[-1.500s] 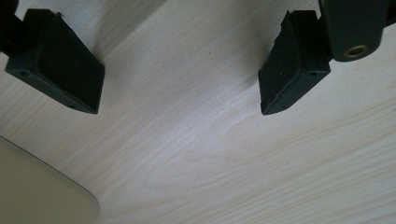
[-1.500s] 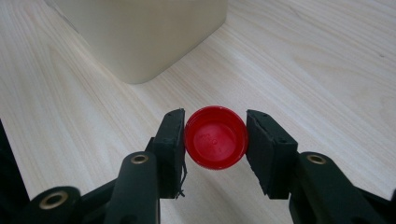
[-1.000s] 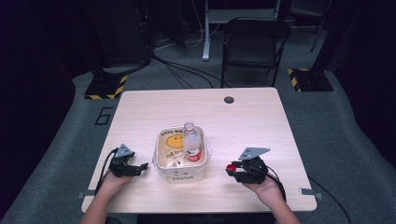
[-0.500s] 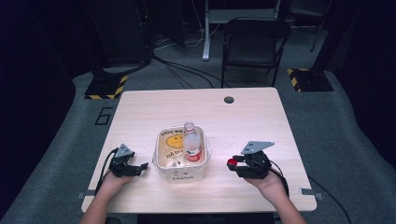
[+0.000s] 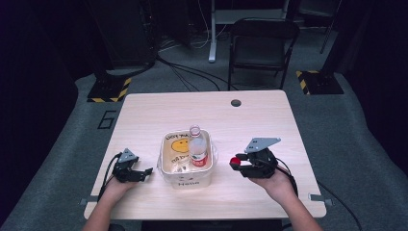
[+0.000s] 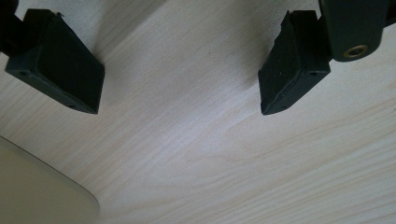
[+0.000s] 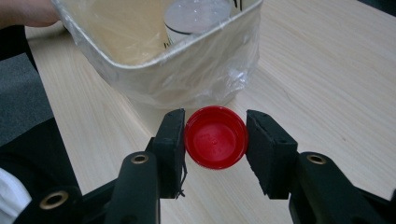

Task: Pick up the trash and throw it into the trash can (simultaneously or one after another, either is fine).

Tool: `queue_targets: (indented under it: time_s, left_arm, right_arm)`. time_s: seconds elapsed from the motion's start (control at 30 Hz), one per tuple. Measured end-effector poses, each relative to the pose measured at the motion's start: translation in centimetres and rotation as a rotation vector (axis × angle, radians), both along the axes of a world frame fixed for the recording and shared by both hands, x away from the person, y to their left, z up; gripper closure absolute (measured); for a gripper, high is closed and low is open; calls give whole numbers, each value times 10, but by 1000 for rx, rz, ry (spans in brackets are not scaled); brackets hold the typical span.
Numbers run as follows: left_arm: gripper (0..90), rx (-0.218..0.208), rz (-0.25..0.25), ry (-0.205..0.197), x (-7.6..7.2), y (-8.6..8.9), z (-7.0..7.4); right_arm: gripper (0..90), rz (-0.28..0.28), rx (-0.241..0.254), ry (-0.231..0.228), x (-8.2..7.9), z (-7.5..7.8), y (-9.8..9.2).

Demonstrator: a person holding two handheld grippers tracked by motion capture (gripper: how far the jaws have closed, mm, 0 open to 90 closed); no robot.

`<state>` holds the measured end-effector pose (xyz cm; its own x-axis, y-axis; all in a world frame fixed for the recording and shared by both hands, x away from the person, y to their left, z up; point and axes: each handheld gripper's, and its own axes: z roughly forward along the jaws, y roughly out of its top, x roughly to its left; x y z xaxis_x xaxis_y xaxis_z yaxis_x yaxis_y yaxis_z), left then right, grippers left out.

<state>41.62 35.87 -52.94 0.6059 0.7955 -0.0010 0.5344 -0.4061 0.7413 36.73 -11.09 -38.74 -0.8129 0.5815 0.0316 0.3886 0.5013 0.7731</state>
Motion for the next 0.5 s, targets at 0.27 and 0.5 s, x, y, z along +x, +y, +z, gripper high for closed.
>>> queue_targets:
  time_s: [0.27, 0.5]
  left_arm:
    - [144, 0, 0, 0, 0, 0, 0]
    - [144, 0, 0, 0, 0, 0, 0]
  right_arm:
    - [577, 34, -2, -16, 1, 16, 10]
    - [576, 63, 3, -26, 0, 27, 19]
